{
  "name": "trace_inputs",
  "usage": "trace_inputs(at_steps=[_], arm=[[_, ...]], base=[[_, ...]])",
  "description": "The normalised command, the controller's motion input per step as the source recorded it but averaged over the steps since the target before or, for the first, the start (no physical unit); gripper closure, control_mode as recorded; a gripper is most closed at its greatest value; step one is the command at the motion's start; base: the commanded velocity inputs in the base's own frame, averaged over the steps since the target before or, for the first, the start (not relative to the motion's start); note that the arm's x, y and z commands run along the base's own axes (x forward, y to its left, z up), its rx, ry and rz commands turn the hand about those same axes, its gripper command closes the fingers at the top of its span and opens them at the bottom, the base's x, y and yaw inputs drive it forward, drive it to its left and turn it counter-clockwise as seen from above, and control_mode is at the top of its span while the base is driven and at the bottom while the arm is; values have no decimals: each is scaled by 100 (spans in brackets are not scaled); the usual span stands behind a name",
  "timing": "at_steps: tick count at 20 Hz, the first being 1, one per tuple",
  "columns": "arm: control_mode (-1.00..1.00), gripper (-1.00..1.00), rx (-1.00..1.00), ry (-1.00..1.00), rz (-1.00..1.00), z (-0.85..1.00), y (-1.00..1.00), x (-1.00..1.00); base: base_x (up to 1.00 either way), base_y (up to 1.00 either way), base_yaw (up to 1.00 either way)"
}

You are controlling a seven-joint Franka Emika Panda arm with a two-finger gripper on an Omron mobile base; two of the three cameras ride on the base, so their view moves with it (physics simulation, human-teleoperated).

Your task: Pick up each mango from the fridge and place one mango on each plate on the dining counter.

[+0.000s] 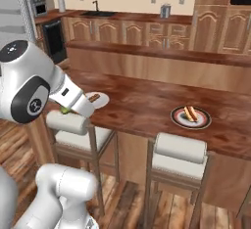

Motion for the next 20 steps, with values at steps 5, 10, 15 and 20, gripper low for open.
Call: trace_inputs(at_steps=[5, 10, 15, 20], arm=[[100, 100, 0, 0, 0, 0, 0, 0], [100, 100, 0, 0, 0, 0, 0, 0], [100, 100, 0, 0, 0, 0, 0, 0], [100, 100, 0, 0, 0, 0, 0, 0]], base=[[68, -90, 0], [17, -86, -1], [32, -57, -8], [81, -9, -16]])
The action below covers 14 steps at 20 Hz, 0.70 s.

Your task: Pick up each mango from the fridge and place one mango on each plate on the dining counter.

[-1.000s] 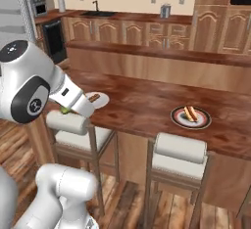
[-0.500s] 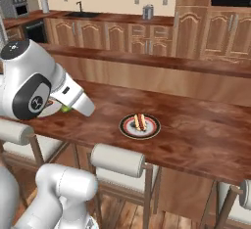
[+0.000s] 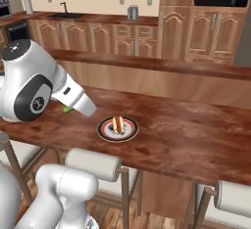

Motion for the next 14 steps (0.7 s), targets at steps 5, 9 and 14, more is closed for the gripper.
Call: trace_inputs(at_steps=[5, 9, 14], arm=[[100, 100, 0, 0, 0, 0, 0, 0], [100, 100, 0, 0, 0, 0, 0, 0], [-100, 100, 8, 8, 0, -25, 0, 99]], base=[[67, 36, -33], [79, 32, -21], [0, 0, 0]])
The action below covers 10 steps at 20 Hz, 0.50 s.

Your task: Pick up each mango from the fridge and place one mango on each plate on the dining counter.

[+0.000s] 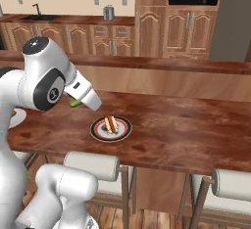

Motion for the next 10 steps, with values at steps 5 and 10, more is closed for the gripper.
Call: trace_inputs(at_steps=[5, 10], arm=[[-100, 100, 2, 5, 0, -49, 2, 99], [-100, 100, 0, 13, 0, -70, 8, 83]], base=[[0, 0, 0], [0, 0, 0]])
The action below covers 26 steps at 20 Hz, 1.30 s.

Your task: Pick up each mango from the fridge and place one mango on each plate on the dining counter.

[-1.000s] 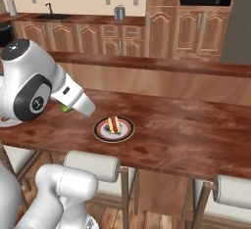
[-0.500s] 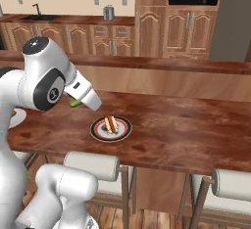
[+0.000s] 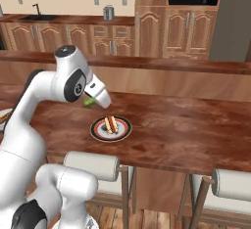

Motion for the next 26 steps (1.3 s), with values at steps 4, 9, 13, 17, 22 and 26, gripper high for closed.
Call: trace_inputs(at_steps=[4, 9, 13, 17, 22, 26], arm=[[-100, 100, 0, 16, 0, -84, 0, 58], [-100, 100, 0, 23, 0, -71, 0, 24], [-100, 100, 0, 12, 0, -52, 0, 35], [-100, 100, 1, 1, 0, -42, 0, 55], [-100, 100, 0, -1, 0, -42, 0, 60], [-100, 100, 0, 0, 0, -41, 0, 42]], base=[[0, 0, 0], [0, 0, 0], [0, 0, 0], [0, 0, 0], [0, 0, 0], [0, 0, 0]])
